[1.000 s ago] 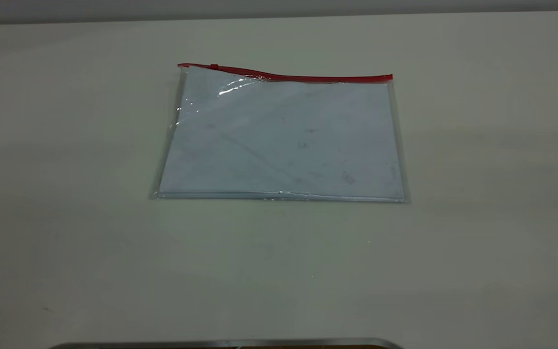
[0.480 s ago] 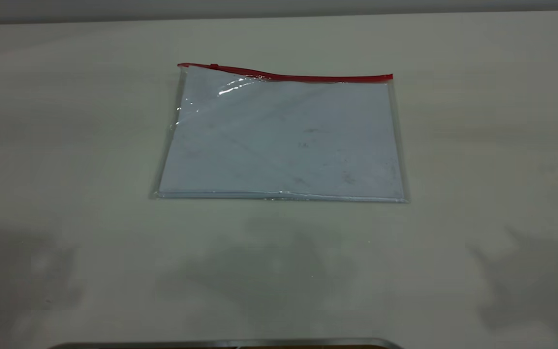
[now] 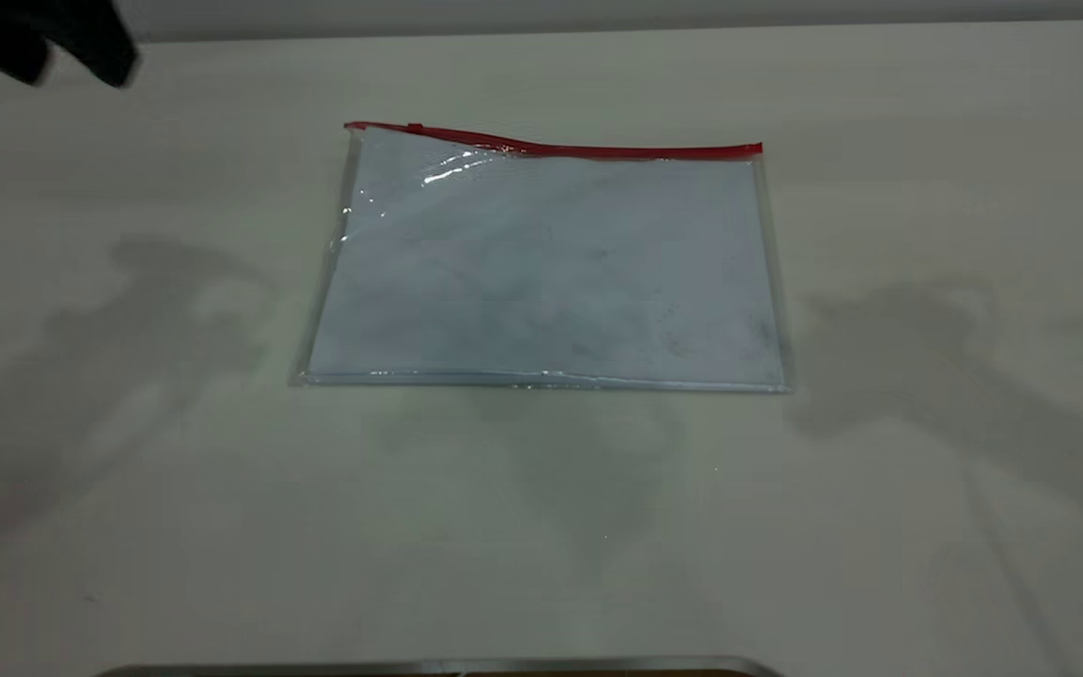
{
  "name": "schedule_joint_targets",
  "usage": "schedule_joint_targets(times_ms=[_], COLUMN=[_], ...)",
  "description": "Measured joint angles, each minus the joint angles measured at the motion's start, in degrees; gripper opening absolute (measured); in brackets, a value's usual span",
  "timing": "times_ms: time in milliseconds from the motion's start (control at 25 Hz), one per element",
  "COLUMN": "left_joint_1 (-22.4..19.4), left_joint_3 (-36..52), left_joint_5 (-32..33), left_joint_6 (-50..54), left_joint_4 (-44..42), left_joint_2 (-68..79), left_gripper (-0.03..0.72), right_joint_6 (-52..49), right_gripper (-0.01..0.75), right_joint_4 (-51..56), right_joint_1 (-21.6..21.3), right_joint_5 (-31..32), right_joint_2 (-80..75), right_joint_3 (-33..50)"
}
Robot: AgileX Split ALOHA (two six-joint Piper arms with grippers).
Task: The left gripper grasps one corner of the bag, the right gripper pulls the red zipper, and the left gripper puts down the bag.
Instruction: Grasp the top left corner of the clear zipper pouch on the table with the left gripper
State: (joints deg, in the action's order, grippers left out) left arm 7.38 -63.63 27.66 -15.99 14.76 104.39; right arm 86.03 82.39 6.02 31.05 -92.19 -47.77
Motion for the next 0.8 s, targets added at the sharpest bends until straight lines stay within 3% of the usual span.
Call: schedule_joint_targets(times_ms=[320,560,800], left_joint_1=[0.0,0.0,-1.63], left_joint_3=[-17.41,-31.3,-44.26], left_joint_5=[0.29,4.86,10.2], left_joint_6=[-2.31,-11.83,-20.09], left_joint_4=[0.88,10.97,20.53], left_joint_2=[18.47,31.9,42.42], left_gripper=[0.577,0.577,0.577], right_joint_6=[1.62,1.62,1.62], right_gripper=[0.518,0.518,0.518], right_joint_4=[2.12,2.24,2.3], right_joint_1=[2.76,7.34,8.83], right_joint_5=[2.86,2.98,3.27], right_joint_2=[-13.16,-19.82,-21.52], right_joint_3=[-8.54,-13.1,-14.98])
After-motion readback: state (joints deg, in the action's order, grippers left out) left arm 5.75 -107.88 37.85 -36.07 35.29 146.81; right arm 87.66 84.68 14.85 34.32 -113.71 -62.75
